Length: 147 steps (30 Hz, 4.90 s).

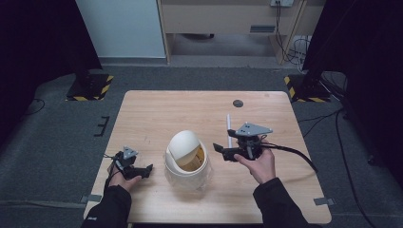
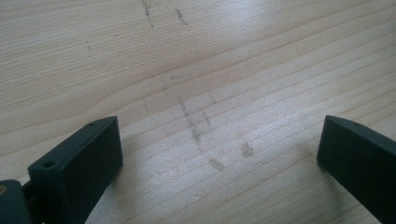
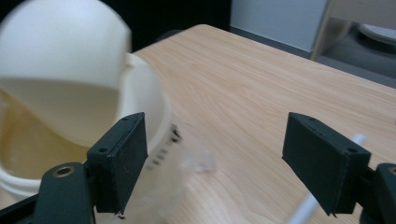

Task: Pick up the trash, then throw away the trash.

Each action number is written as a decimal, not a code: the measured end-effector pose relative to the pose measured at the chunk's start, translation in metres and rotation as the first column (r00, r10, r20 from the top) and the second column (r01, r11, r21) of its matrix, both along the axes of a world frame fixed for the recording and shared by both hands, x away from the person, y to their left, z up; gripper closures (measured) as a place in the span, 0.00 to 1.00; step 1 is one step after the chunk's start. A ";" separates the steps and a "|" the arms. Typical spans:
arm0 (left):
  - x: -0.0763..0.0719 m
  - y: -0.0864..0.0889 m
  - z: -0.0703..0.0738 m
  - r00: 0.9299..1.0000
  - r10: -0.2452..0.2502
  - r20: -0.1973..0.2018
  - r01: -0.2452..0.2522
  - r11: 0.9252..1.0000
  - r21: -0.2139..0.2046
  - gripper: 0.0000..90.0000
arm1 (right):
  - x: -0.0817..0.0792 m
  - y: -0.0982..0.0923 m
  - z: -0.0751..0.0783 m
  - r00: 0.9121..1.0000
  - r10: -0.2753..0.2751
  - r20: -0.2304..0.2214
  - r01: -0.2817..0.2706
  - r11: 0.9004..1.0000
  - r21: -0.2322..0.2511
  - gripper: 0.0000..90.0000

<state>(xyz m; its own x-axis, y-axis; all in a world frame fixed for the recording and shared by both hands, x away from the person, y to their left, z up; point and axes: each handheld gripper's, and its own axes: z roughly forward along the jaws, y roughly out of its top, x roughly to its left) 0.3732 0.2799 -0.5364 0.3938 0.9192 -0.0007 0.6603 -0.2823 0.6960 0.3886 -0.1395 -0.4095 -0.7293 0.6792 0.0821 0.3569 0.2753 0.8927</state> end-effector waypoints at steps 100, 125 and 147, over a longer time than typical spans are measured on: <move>-0.003 0.002 0.020 0.998 0.057 0.029 -0.055 0.996 -0.074 0.20 | -0.005 -0.084 0.004 0.974 -0.221 0.040 0.211 0.962 0.175 0.89; -0.027 -0.003 0.104 0.901 0.139 0.411 0.054 0.904 -0.424 0.24 | -0.019 -0.089 0.037 0.974 -0.179 0.137 0.128 0.939 0.319 0.89; -0.028 -0.038 0.179 0.835 0.050 0.547 0.287 0.810 -0.512 0.24 | -0.028 -0.083 0.056 0.971 -0.142 0.190 0.070 0.937 0.342 0.89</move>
